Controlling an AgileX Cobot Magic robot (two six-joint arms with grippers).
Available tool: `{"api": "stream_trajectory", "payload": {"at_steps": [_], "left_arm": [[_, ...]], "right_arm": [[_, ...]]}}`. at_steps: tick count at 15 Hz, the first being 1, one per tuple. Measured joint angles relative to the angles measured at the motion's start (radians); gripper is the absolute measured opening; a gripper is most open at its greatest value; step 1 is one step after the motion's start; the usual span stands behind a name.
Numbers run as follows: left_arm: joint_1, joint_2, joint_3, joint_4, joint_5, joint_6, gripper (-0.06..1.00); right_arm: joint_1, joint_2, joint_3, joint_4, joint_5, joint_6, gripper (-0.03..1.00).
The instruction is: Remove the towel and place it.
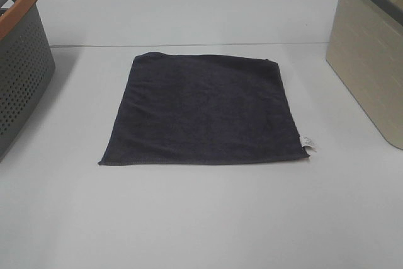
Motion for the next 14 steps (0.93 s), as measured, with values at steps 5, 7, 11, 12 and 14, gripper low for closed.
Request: {"api": "stream_trajectory", "payload": {"at_steps": [5,7,11,12,14], "left_arm": [[0.000,0.000,0.001,0.003,0.000,-0.001,0.76],[0.000,0.000,0.001,0.003,0.000,-0.001,0.76],[0.005,0.000,0.001,0.003,0.000,-0.001,0.76],[0.025,0.000,0.001,0.003,0.000,-0.001,0.76],[0.132,0.000,0.001,0.003,0.000,-0.001,0.76]], "right_arm": [[0.000,0.000,0.000,0.007,0.000,0.000,0.72],[0.000,0.000,0.000,0.007,0.000,0.000,0.72],[-0.061,0.000,0.000,0.013,0.000,0.000,0.72],[-0.089,0.000,0.000,0.014,0.000,0.000,0.72],[-0.184,0.000,0.000,0.015,0.000,0.000,0.72]]}}
